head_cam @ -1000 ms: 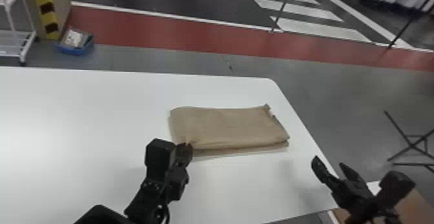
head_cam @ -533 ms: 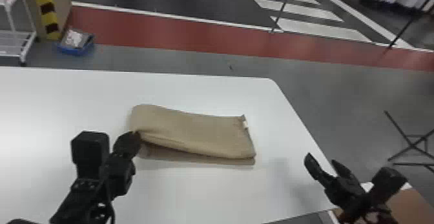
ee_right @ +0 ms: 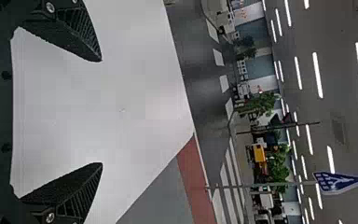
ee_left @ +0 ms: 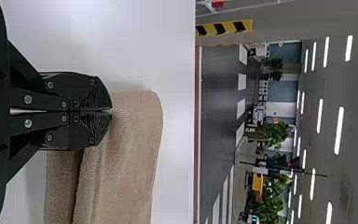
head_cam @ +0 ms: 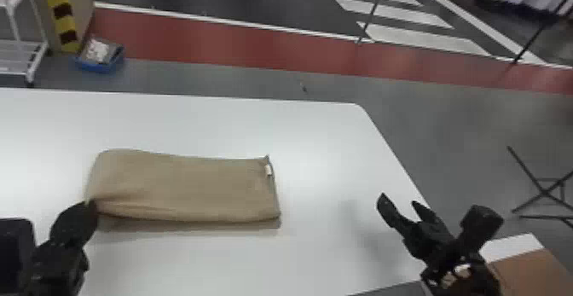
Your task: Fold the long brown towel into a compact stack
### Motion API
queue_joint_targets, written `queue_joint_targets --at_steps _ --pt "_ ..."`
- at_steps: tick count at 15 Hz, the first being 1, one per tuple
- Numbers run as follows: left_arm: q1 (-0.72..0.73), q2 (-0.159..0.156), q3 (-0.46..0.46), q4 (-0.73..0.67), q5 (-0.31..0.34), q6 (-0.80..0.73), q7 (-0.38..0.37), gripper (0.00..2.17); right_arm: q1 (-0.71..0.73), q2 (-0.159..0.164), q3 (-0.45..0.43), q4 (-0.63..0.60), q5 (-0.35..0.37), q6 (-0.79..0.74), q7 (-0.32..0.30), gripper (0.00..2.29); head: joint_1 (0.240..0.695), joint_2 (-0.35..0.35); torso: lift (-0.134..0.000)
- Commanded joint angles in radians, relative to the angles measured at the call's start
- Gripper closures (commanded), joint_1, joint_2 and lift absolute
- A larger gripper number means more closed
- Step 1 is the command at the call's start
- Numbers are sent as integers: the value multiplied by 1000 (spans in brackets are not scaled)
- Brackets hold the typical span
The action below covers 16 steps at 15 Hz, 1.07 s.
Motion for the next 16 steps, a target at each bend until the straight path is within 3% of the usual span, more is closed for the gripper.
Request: queue_joint_targets --at_steps 1,5,6,8,9,13,16 --pt "53 16 -2 -44 -5 9 -11 1416 -14 4 36 0 12 21 -3 90 695 -350 -125" --pt "68 22 -63 -89 -53 125 -22 1399 -17 6 77 -6 20 21 -26 90 695 -350 -125" --pt "68 19 -66 -93 -57 119 -20 1180 -17 6 82 -17 20 27 -26 90 695 -350 -125" --pt "71 24 -56 -126 -59 101 -22 238 -17 4 96 -41 23 52 -26 60 695 -350 -125" --pt "74 24 -45 -144 -69 101 -20 19 -17 4 103 -52 27 64 -26 60 695 -350 -125" --pt "83 13 41 -161 -69 -25 -6 29 -25 3 148 -89 49 119 -27 76 695 -327 -125" --pt "2 8 23 -93 -17 -83 -72 49 -57 4 218 -117 96 193 -42 93 695 -258 -125"
